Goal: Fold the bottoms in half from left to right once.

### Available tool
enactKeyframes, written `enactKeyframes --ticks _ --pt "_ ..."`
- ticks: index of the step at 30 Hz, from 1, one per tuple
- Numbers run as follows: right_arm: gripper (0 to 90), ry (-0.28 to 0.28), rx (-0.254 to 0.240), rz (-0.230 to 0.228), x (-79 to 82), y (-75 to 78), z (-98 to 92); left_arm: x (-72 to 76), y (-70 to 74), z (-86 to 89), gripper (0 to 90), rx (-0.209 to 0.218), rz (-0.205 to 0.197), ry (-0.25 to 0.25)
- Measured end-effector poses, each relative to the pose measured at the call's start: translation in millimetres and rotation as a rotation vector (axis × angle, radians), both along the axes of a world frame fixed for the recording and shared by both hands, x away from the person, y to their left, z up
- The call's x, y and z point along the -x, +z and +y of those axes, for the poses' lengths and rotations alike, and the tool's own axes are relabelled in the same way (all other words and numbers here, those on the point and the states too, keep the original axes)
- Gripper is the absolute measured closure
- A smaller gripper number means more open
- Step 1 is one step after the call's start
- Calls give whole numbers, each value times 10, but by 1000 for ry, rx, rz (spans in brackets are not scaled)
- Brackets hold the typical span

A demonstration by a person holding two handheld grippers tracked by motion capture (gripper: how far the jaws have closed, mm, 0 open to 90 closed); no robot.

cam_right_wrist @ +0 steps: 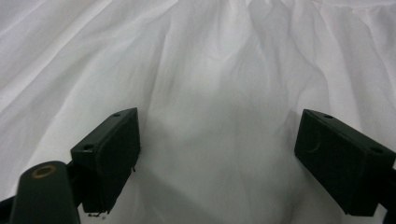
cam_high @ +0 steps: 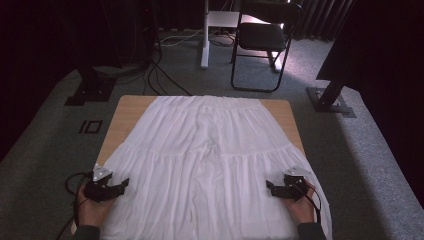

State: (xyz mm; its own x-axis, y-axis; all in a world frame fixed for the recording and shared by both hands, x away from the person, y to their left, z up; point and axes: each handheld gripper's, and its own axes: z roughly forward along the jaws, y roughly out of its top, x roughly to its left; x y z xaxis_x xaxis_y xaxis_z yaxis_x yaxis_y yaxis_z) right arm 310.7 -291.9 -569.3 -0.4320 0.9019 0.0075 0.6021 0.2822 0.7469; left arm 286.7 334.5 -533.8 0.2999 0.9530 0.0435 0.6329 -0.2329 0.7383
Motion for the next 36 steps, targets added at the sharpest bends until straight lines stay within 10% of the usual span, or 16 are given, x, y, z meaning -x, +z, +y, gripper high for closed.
enactKeyframes --ticks 7,15,19,22,25,28,36 --pt "138 -2 1 1 5 1 -1 -293 -52 289 99 7 64 102" --pt "138 -2 1 1 5 1 -1 -336 -173 289 101 -4 104 73" --pt "138 -2 1 0 5 0 -1 -297 -138 272 241 0 94 40" --pt "139 -4 1 0 8 0 -1 -278 -101 289 643 15 100 37" --pt "139 -4 1 0 8 0 -1 -265 -90 284 852 3 106 37" --pt "139 -4 0 0 8 0 -1 -265 -57 279 877 -77 108 77" --pt "139 -4 0 0 8 1 -1 -242 116 595 880 -103 61 180"
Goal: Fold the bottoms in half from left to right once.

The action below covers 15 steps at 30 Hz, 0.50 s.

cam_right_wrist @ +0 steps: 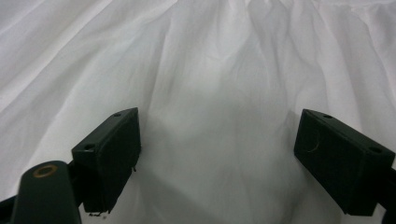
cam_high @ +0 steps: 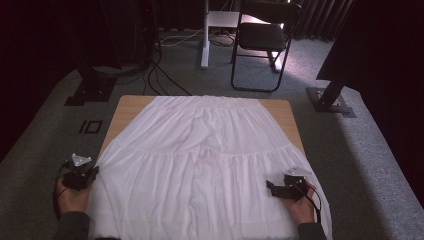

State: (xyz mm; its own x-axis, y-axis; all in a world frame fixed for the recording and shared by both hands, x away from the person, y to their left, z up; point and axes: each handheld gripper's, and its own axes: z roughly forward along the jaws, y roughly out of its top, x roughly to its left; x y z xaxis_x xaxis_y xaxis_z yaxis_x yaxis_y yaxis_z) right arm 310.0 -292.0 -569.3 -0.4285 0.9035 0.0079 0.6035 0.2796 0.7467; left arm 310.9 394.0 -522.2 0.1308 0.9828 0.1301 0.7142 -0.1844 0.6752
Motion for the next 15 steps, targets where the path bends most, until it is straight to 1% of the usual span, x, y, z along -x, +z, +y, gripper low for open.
enactKeyframes --ticks 1,3,4,5,6,7,11,13,15 --pt "140 -1 0 0 0 0 1 0 20 102 880 -2 -3 22" --pt "140 -1 0 0 0 0 1 3 31 214 880 -7 -7 52" --pt "140 -1 0 0 0 0 1 3 35 255 881 -5 -7 65" --pt "140 -1 0 0 0 0 1 3 35 255 881 -5 -7 65" --pt "140 0 0 0 0 0 1 2 41 347 881 -8 -5 88" --pt "140 -1 0 0 0 0 0 -2 40 391 881 -16 -6 102" --pt "150 2 -2 -1 1 1 1 -32 48 552 881 -25 -2 148" --pt "153 4 -2 -3 4 1 2 -45 61 604 881 -34 -5 167" --pt "154 4 -3 -3 4 1 3 -58 73 649 881 -31 -10 186"
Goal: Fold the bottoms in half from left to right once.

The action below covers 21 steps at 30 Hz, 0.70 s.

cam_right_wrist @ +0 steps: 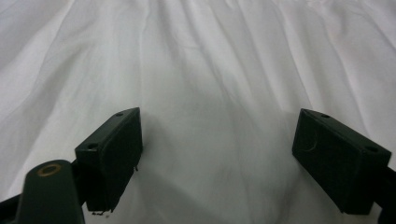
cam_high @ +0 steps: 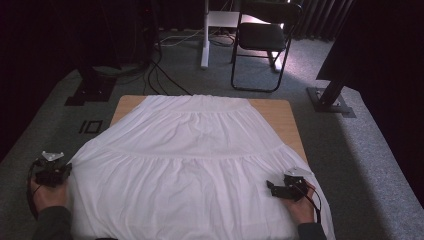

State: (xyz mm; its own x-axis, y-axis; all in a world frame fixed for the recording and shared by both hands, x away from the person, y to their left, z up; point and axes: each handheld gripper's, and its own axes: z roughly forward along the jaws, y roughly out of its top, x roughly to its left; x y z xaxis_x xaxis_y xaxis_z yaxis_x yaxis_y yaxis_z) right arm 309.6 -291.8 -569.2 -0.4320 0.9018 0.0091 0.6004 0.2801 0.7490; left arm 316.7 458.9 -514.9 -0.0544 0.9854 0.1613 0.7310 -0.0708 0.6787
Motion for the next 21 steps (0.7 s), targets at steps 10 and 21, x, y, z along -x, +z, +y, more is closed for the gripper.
enactKeyframes --ticks 10,21 --pt "174 7 -3 -2 11 2 6 94 119 -106 880 49 -68 -42" --pt "174 7 -3 -2 12 2 6 255 596 -542 879 201 -221 -259"
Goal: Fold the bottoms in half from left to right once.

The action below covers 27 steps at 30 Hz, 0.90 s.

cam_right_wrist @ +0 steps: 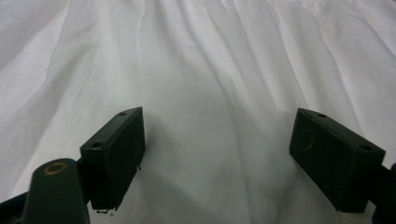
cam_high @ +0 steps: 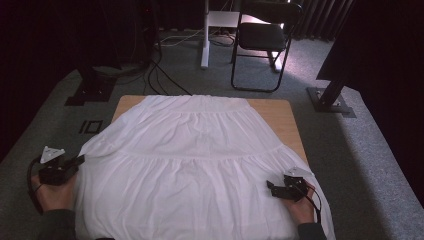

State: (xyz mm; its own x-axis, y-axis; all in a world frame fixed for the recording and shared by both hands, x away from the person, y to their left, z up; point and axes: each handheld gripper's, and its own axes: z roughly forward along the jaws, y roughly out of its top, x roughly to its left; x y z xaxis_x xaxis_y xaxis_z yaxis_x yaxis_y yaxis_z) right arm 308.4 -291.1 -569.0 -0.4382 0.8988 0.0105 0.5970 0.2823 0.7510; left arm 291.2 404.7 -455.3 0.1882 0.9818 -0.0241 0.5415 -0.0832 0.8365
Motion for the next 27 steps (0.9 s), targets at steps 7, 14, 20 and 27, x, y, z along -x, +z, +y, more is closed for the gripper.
enactKeyframes --ticks 7,14,20,27 --pt "174 2 1 0 1 0 0 22 432 -535 878 46 -102 -207" --pt "174 1 0 1 1 0 0 -109 797 -1395 877 91 -189 -469" --pt "174 2 1 1 1 1 0 -290 826 -2449 878 169 -187 -737" --pt "174 2 1 0 0 1 -1 -311 330 -3379 879 197 -88 -924"
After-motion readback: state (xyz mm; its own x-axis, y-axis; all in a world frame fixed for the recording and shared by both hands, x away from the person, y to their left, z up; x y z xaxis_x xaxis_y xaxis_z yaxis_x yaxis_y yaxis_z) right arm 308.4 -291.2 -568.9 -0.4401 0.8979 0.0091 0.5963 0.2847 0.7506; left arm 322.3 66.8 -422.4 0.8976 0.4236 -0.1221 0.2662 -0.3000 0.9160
